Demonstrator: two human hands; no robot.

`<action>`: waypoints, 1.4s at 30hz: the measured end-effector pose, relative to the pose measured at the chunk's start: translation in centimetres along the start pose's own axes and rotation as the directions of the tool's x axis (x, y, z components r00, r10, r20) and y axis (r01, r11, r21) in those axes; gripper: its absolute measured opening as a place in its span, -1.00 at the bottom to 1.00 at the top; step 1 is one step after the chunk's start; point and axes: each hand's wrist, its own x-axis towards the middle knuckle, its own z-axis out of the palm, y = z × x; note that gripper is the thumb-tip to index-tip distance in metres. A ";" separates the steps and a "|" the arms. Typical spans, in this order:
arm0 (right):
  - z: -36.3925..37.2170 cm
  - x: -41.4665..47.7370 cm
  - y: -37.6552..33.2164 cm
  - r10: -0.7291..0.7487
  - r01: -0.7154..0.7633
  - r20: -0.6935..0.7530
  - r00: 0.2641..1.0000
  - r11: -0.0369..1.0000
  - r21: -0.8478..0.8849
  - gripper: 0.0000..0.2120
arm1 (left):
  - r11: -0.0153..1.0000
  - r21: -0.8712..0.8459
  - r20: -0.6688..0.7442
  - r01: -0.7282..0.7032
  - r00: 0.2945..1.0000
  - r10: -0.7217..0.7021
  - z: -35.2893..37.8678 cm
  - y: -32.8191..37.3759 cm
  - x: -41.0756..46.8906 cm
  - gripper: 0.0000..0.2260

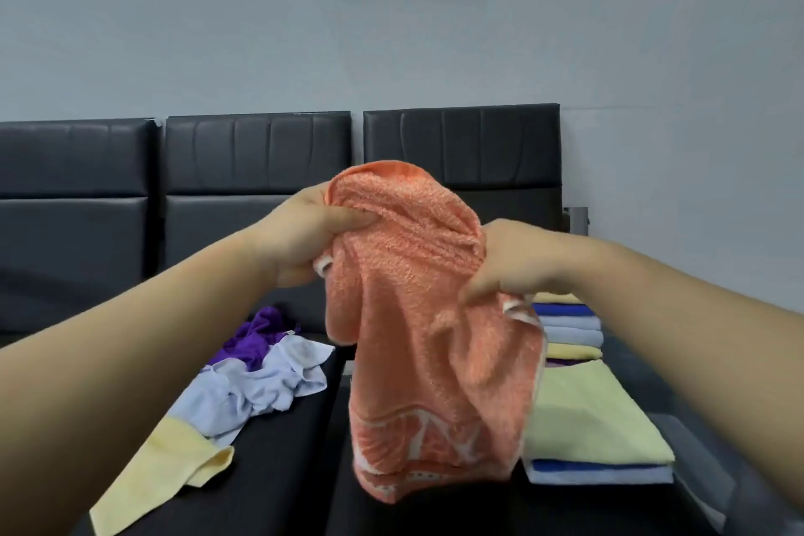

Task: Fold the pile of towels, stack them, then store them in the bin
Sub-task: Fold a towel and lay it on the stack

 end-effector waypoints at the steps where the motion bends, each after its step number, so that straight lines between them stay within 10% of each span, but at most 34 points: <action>1: -0.3 0.2 -0.2 0.018 -0.020 -0.063 0.998 0.999 -0.030 -0.87 | 1.000 -0.003 0.040 0.019 0.999 -0.019 0.2 -0.3 -0.2 -0.70; 3: -1.2 0.7 -0.2 0.051 -0.041 -0.155 0.987 0.997 0.066 -0.85 | 0.929 0.369 0.105 0.003 0.993 -0.044 -0.1 -0.9 -0.4 -0.67; 5: -1.6 0.9 -0.1 0.047 -0.015 -0.131 0.990 0.971 0.238 -0.84 | 0.552 0.834 0.096 -0.013 0.988 -0.121 -0.5 -1.5 -0.2 -0.74; 7: -1.2 0.9 0.1 0.016 0.018 -0.085 0.996 0.923 0.384 -0.80 | 0.420 0.907 0.011 0.037 0.994 -0.112 -1.1 -1.5 0.2 -0.83; 10: 0.0 0.4 1.1 -0.025 0.021 0.001 1.000 0.873 0.488 -0.68 | 0.864 0.493 -0.002 0.101 0.993 -0.115 -2.5 -1.2 0.7 -0.78; 12: 0.8 0.4 1.6 -0.016 -0.011 0.091 0.996 0.958 0.287 -0.59 | 0.976 0.184 -0.004 0.112 0.994 -0.113 -2.9 -1.1 1.0 -0.74; 15: 1.2 1.2 1.7 0.062 -0.057 0.092 0.994 0.997 -0.055 -0.45 | 0.997 0.035 -0.068 0.066 0.996 -0.063 -1.3 -2.1 1.0 -0.85; 19: -0.4 1.7 1.1 0.059 -0.059 -0.015 0.998 0.998 0.024 -0.75 | 0.981 0.191 0.006 0.035 0.999 -0.037 -1.4 -3.4 0.7 -0.63; 22: -0.9 2.1 1.0 0.017 -0.006 -0.066 0.998 0.988 0.157 -0.87 | 0.579 0.812 0.027 0.067 0.988 -0.152 -1.4 -3.0 0.2 -0.76; 24: -0.4 2.2 1.3 -0.027 0.039 -0.059 0.998 0.976 0.215 -0.78 | 0.414 0.907 -0.032 0.084 0.991 -0.130 -1.1 -2.2 0.3 -0.84; 29: 1.5 2.2 2.8 -0.037 0.021 0.050 0.998 0.955 0.296 -0.66 | 0.887 0.453 -0.092 0.089 0.994 -0.053 -3.2 -2.9 1.6 -0.89; 34: 1.6 4.0 3.1 0.027 -0.007 0.116 0.993 0.985 -0.174 -0.44 | 0.984 0.141 0.003 0.110 0.994 -0.112 -2.9 -5.3 2.1 -0.71; 36: 1.7 4.8 3.3 0.022 0.017 0.109 0.994 0.939 -0.342 -0.62 | 0.848 0.521 0.055 0.095 0.988 -0.145 -3.9 -6.2 2.6 -0.63; 38: 2.7 6.4 4.3 -0.036 0.054 0.047 0.998 0.890 -0.452 -0.81 | 0.460 0.884 -0.010 0.089 0.985 -0.170 -4.4 -7.1 3.5 -0.73; 42: 4.9 9.8 6.7 -0.070 0.041 -0.044 0.997 0.879 -0.476 -0.95 | 0.059 0.994 -0.081 0.088 0.992 -0.101 -4.1 -7.6 5.8 -0.87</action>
